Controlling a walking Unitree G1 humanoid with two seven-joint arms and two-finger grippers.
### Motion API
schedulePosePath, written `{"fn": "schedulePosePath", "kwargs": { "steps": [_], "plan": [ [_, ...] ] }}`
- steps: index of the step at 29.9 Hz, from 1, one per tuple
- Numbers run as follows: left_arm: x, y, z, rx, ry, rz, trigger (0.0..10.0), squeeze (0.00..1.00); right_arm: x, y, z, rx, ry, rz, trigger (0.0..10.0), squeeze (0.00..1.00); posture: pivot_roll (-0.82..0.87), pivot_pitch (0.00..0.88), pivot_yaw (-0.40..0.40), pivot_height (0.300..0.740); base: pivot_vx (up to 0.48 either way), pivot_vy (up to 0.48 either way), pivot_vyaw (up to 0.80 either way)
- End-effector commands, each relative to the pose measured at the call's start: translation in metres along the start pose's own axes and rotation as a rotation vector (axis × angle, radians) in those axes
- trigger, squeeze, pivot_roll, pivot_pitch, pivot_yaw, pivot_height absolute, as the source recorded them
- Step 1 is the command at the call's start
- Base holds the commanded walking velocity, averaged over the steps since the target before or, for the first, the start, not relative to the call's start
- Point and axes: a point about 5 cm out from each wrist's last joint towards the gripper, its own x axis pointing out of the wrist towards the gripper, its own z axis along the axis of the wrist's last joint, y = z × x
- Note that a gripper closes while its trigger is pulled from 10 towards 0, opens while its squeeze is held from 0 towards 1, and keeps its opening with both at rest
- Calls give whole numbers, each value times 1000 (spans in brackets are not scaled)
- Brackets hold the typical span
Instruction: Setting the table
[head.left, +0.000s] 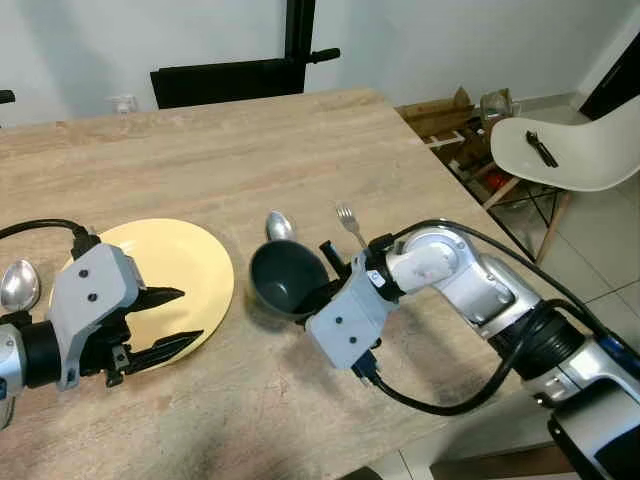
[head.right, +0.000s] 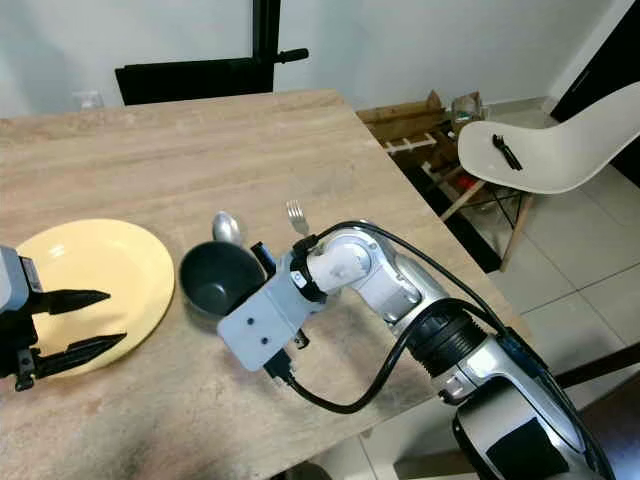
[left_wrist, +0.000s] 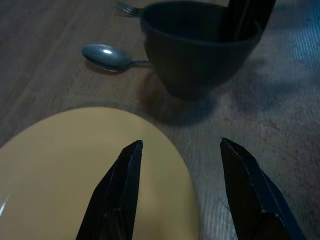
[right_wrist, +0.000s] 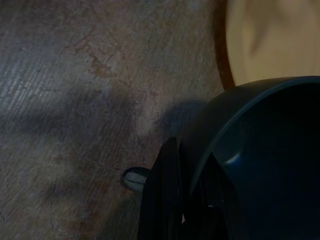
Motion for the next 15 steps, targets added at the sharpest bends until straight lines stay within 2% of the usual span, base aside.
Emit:
{"fn": "schedulePosePath", "kwargs": {
  "steps": [1, 2, 3, 5, 6, 8, 15],
  "plan": [
    [2, -4, 0, 4, 1, -23, 10000, 0, 0, -1, 4, -43, -1, 43, 10000, 282, -19, 34, -23, 740, 0, 0, 0],
    [2, -4, 0, 4, 1, -23, 10000, 0, 0, -1, 4, -45, -1, 46, 10000, 282, -19, 34, -23, 740, 0, 0, 0],
    [2, -5, 0, 3, 0, -19, 10000, 0, 2, 0, 4, -44, -2, 47, 10000, 745, -14, 34, -28, 740, 0, 0, 0],
    [2, -5, 0, 3, 0, -19, 10000, 0, 2, 0, 4, -44, -2, 47, 10000, 745, -14, 34, -28, 740, 0, 0, 0],
    [2, -5, -1, 1, 0, -16, 10000, 0, 2, 0, 4, -44, -6, 45, 10000, 973, -14, 34, -28, 740, 0, 0, 0],
    [2, -5, -1, 0, -1, -15, 10000, 0, 3, 0, 4, -45, -7, 40, 10000, 1000, -14, 34, -28, 740, 0, 0, 0],
    [5, -5, -2, -1, -6, -20, 10000, 0, 1, -7, 2, -29, -20, -45, 10000, 1000, -20, 29, -23, 740, 0, 0, 0]
  ]
}}
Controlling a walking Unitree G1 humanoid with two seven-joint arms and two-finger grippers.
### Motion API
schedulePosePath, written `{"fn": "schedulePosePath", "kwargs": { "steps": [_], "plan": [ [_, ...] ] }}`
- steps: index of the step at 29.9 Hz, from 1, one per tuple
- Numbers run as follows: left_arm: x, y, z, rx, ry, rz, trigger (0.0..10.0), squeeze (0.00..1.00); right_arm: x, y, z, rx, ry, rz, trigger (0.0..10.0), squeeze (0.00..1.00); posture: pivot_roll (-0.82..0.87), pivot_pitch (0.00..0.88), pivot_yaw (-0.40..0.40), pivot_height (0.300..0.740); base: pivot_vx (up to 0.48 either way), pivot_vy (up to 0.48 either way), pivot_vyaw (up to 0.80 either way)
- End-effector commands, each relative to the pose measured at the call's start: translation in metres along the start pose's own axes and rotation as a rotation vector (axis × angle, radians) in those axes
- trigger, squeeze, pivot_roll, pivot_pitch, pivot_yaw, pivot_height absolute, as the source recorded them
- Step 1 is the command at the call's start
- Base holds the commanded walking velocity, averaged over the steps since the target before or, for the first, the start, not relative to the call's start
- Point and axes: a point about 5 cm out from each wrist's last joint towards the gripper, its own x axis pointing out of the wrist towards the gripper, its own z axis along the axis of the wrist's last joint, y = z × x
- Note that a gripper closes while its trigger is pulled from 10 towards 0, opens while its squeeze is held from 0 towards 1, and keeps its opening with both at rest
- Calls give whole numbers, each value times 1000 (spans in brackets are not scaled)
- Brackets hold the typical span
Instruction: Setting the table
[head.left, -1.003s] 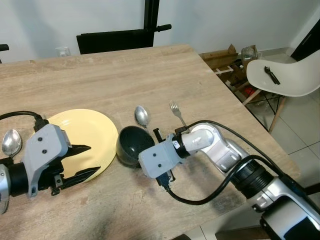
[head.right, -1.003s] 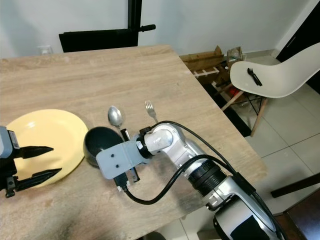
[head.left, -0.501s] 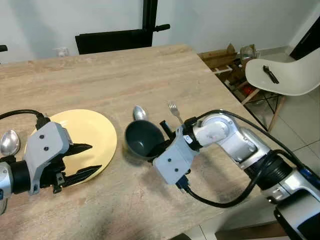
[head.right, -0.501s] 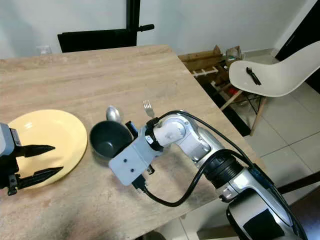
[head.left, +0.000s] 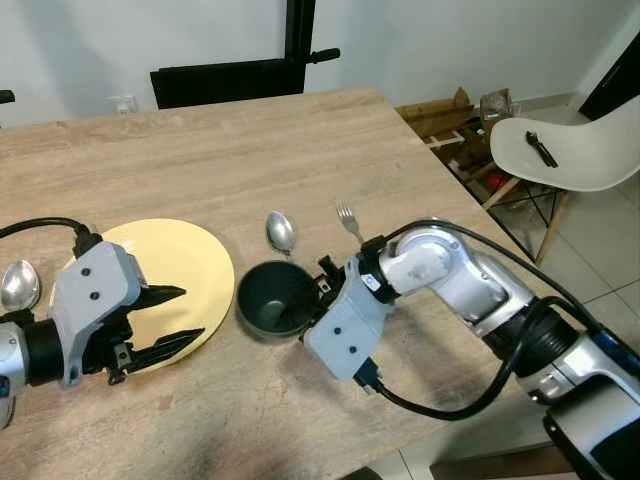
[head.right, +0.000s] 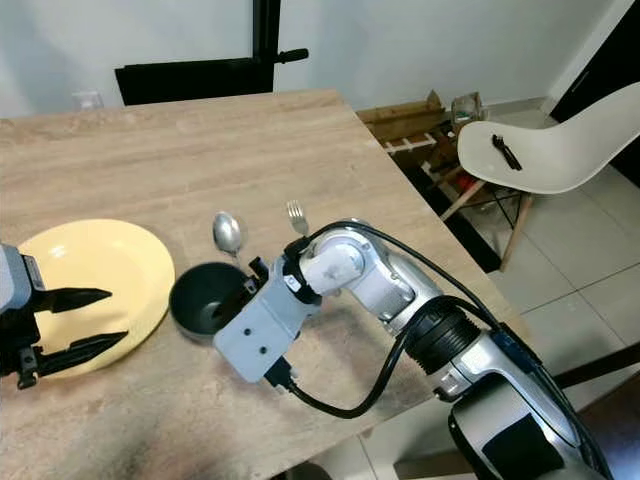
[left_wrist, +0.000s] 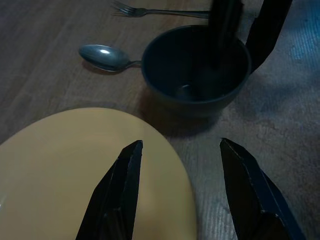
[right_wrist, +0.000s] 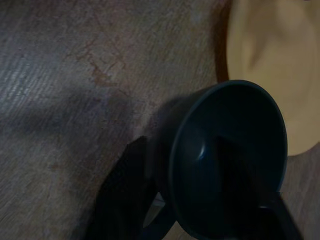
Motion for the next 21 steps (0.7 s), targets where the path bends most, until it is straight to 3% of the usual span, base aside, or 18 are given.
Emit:
{"fn": "schedulePosePath", "kwargs": {
  "steps": [1, 7, 8, 9, 12, 14, 15, 21],
  "plan": [
    [3, -3, 0, 6, -7, -18, 10000, 0, -5, -5, -2, 10, 0, -50, 10000, 1000, -20, 29, -23, 740, 0, 0, 0],
    [5, -3, 0, 6, -12, -21, 10000, 0, -10, -12, -2, 46, -26, -153, 10000, 949, -26, 25, -20, 740, 0, 0, 0],
    [5, -3, 0, 5, -13, -22, 10000, 0, -12, -15, -2, 59, -40, -193, 10000, 557, -27, 25, -22, 740, 0, 0, 0],
    [6, -4, 0, 5, -14, -24, 10000, 0, -17, -18, -1, 91, -60, -233, 10000, 0, -27, 23, -24, 740, 0, 0, 0],
    [7, -4, -1, 3, -18, -24, 10000, 0, -43, -33, 0, 196, -115, -387, 10000, 0, -30, 19, -24, 740, 0, 0, 0],
    [8, -3, 0, 2, -23, -21, 10000, 0, -58, -35, -2, 257, -135, -452, 10000, 0, -30, 20, -22, 740, 0, 0, 0],
    [9, -3, 0, 1, -28, -21, 10000, 0, -69, -30, -5, 323, -147, -504, 10000, 0, -32, 18, -17, 740, 0, 0, 0],
    [10, -1, 0, 0, -33, -19, 10000, 0, -84, -4, -14, 437, -104, -573, 10000, 0, -41, 19, -9, 740, 0, 0, 0]
  ]
}}
